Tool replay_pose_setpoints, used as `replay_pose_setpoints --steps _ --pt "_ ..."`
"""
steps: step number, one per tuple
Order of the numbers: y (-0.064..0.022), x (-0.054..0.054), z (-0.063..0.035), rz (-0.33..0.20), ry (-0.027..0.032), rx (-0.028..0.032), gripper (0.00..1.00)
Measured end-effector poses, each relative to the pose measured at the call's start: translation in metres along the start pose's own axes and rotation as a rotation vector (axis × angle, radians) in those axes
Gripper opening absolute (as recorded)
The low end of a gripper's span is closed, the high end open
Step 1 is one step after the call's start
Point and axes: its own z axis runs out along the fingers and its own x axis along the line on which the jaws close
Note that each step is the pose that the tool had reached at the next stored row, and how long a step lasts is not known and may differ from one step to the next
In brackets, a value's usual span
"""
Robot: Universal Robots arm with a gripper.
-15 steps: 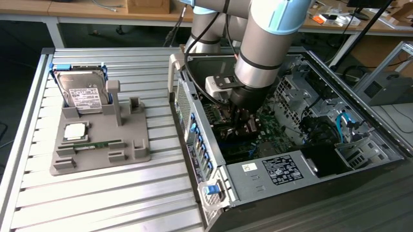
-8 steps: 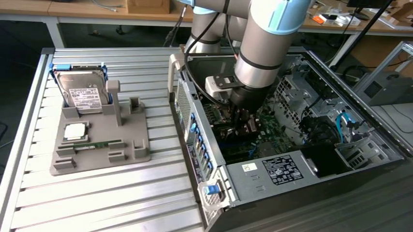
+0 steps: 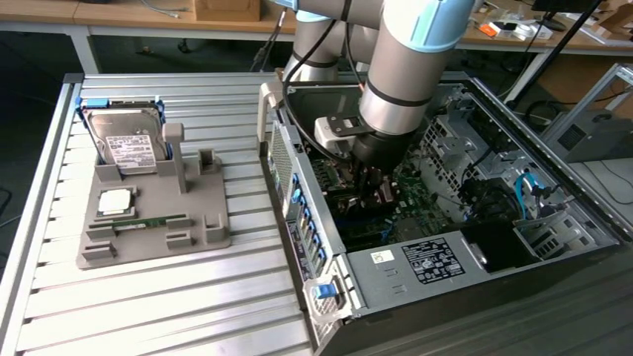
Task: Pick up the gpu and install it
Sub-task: 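Insert the gpu into the slot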
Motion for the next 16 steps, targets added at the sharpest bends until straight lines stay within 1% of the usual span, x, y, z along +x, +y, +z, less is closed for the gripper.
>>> replay_pose_setpoints --steps 4,9,11,13,15,16 --pt "0.0 -0.0013 -0.0001 -0.001 0.0013 -0.0002 0.27" --pt "-0.0002 -0.0016 -0.0022 -0.004 -0.0005 0.0006 0.27" --pt "-0.0003 -0.0014 -0.0049 -0.004 0.0006 0.0001 0.27" --pt "-0.0004 -0.0014 -0.0067 -0.004 0.0005 0.0002 0.27" --pt "-0.0004 -0.0014 -0.0068 -0.004 0.0004 0.0002 0.27" --pt "-0.0005 -0.0014 -0.0069 -0.005 0.0015 0.0003 0.27"
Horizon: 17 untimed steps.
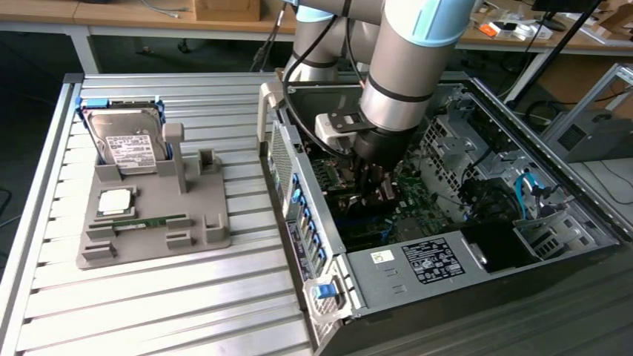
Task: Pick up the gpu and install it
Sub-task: 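Insert the gpu into the slot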
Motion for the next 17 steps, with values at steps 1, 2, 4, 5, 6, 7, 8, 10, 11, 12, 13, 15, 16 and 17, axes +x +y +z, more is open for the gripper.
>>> replay_pose_setpoints --steps 1,2,4,5,6,7,8,10,11,12,13,15,16,17 --pt "0.0 0.0 -0.0001 0.0 0.002 -0.0001 0.27" --pt "0.0 0.0 -0.0001 0.0 0.0033 -0.0001 0.27" --pt "0.0001 0.0 -0.0001 0.0 0.0041 -0.0001 0.27" --pt "0.0 -0.0002 -0.0001 0.0 0.0042 -0.0001 0.27" --pt "0.0 -0.0003 -0.0001 0.0 0.0041 -0.0001 0.27" --pt "0.0001 -0.0003 -0.0001 0.001 0.0043 -0.0001 0.27" --pt "0.0 -0.0003 -0.0001 0.002 0.0043 -0.0001 0.27" --pt "0.0 -0.0003 0.0 0.007 0.0045 -0.0002 0.27" --pt "0.0 -0.0003 0.0 0.01 0.0046 -0.0003 0.27" --pt "-0.0001 -0.0004 0.0001 0.012 0.0048 -0.0004 0.27" --pt "-0.0005 -0.0004 0.0003 0.013 0.0047 -0.001 0.27" --pt "-0.0019 -0.0004 0.001 0.013 0.0047 -0.0029 0.27" --pt "-0.0022 -0.0003 0.0012 0.013 0.005 -0.0036 0.27" --pt "-0.0022 -0.0002 0.0013 0.013 0.005 -0.0037 0.27"
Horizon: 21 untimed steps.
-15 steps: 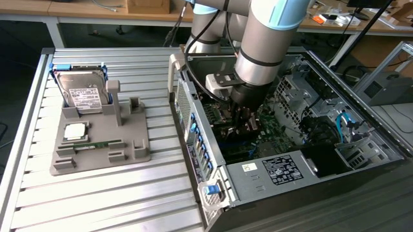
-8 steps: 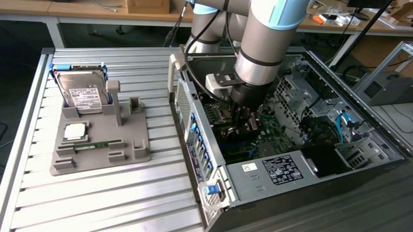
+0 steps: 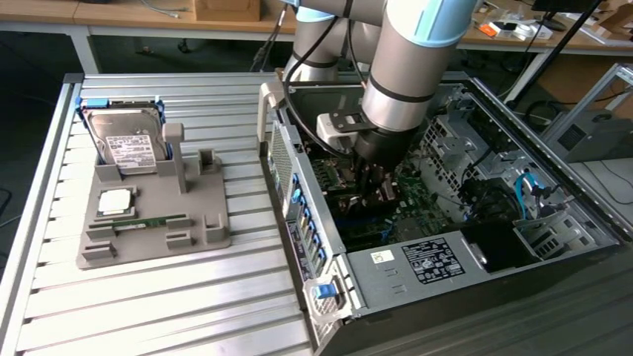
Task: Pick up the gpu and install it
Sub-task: 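Insert the gpu into the slot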
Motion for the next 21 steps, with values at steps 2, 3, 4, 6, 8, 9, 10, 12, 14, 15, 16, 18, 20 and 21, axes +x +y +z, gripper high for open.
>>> replay_pose_setpoints --steps 2,3,4,6,8,9,10,12,14,15,16,18,20,21 --pt "-0.0001 0.0001 0.0001 0.0 -0.0001 0.0 0.27" --pt "-0.0001 0.0001 0.0001 0.0 0.0002 -0.0001 0.27" --pt "-0.0001 0.0001 0.0002 0.0 0.0012 0.0 0.27" --pt "-0.0001 0.0002 0.0003 0.0 0.0035 0.0002 0.27" --pt "-0.0001 0.0002 0.0002 0.0 0.004 0.0001 0.27" --pt "-0.0001 0.0001 0.0004 0.0 0.0041 0.0001 0.27" --pt "-0.0001 0.0001 0.0006 -0.001 0.0041 0.0001 0.27" --pt "0.0 0.0001 0.001 -0.003 0.0039 -0.0002 0.27" --pt "0.0 0.0001 0.001 -0.005 0.0039 -0.0002 0.27" --pt "0.0 0.0001 0.001 -0.005 0.0038 -0.0002 0.27" --pt "0.0 0.0001 0.001 -0.005 0.0038 -0.0002 0.27" --pt "0.0 0.0001 0.001 -0.005 0.0037 -0.0001 0.27" --pt "0.0 0.0001 0.0013 -0.005 0.0036 -0.0001 0.27" --pt "0.0 0.0001 0.0016 -0.005 0.0036 -0.0001 0.27"
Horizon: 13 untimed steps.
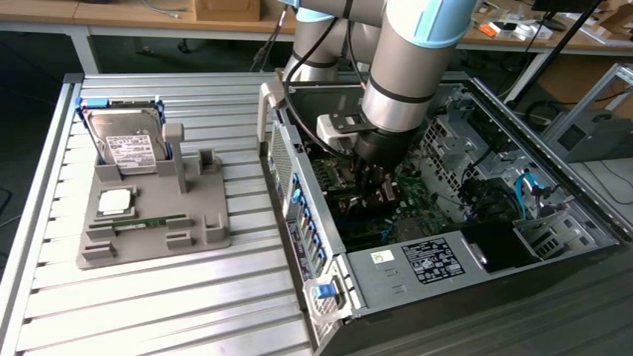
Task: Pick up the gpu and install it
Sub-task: 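Insert the gpu into the slot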
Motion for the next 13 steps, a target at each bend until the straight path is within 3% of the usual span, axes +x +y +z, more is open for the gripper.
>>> replay_pose_setpoints --steps 13 --pt "-0.0002 0.0001 -0.0032 0.0 -0.0001 0.0001 0.27"
